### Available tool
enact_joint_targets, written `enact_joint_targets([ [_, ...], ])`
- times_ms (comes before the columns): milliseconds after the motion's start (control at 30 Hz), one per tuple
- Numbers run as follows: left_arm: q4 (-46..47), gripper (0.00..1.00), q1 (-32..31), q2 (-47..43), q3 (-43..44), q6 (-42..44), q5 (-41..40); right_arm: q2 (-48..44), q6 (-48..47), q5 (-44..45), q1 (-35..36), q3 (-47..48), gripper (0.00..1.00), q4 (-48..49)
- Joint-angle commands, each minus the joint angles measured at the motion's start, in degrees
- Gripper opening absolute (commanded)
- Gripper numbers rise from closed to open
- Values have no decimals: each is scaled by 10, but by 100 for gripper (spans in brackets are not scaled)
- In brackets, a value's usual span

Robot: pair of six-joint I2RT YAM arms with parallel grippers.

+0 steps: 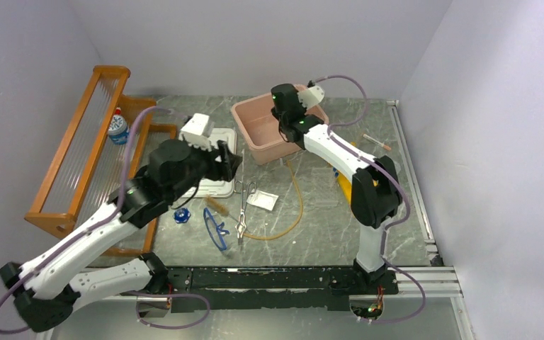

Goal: Organize the chemistry lab equipment

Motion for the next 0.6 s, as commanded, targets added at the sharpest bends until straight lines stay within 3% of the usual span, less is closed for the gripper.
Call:
enact_joint_targets([
  [0, 26, 71, 4, 72, 34, 17, -27, 43, 80, 117, 5, 14, 5, 13],
  [200, 0, 71, 4, 139, 83, -6, -38, 141, 91, 206, 15, 105, 9, -27],
  [433, -23, 72, 14, 164, 121, -6, -49, 250, 139, 203, 9, 197, 9, -63],
  [567, -19, 73, 25, 170, 127, 7, -58, 275, 124, 181, -6, 198, 10, -23],
])
